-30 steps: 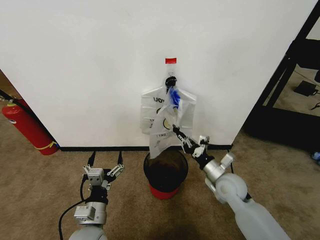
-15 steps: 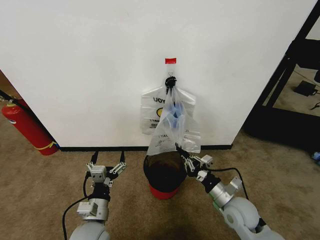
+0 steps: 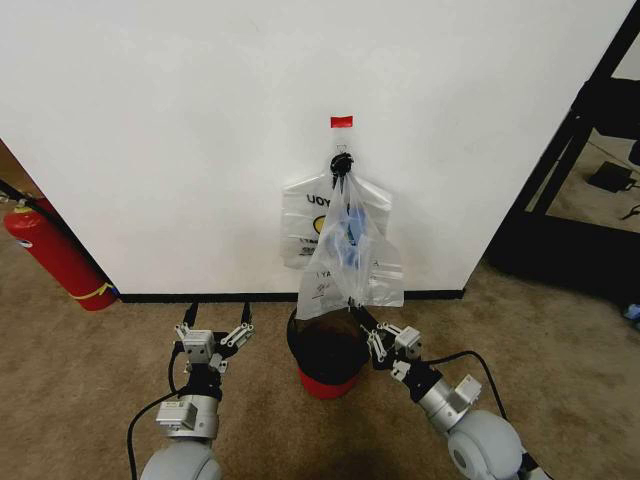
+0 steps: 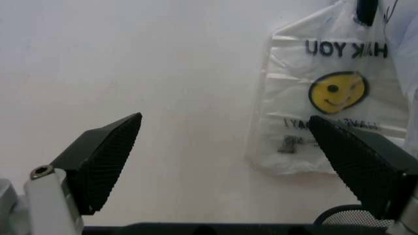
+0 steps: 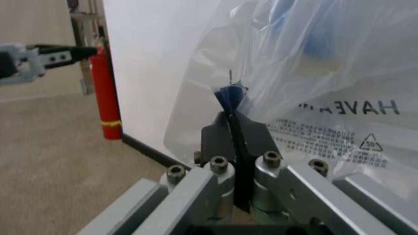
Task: Pick up the garbage bag from the wall and place it over the trash bin.
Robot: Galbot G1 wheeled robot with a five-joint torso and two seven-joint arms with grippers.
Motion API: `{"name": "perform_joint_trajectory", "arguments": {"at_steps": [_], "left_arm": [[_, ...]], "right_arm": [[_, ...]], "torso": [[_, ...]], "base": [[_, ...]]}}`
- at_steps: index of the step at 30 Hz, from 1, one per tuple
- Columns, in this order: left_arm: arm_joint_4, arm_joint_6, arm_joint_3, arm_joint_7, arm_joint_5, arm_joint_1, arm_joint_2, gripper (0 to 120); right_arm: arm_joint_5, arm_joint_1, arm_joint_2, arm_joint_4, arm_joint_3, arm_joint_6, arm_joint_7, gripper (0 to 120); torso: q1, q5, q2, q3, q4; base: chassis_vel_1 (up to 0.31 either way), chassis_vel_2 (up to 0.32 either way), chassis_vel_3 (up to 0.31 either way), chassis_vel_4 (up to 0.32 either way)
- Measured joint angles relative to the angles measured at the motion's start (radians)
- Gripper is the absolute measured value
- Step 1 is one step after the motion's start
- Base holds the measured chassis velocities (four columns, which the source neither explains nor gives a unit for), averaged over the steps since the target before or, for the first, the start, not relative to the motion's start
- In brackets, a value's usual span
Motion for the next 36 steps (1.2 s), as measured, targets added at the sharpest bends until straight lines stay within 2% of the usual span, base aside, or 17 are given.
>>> {"name": "perform_joint_trajectory", "arguments": {"at_steps": [22,36], "left_arm": [[0.002,0.000,0.003,0.000,0.001,0.005,0.002,100],[-0.001,-0.006,0.002,-0.001,0.001,0.017,0.001,100]], "right_arm": [[-0.239,-0.084,-0.008,0.002,0.010,0.118,0.000,0],[-0.334,-0.119,-0.021,0.007,0.020,0.198,-0.012,0]], "torso": [[0.000,0.0000,0.000,0.000,0.0000],[0.000,0.0000,0.000,0.000,0.0000]], "base": [[0.000,0.000,0.000,0.000],[0.000,0.000,0.000,0.000]]}}
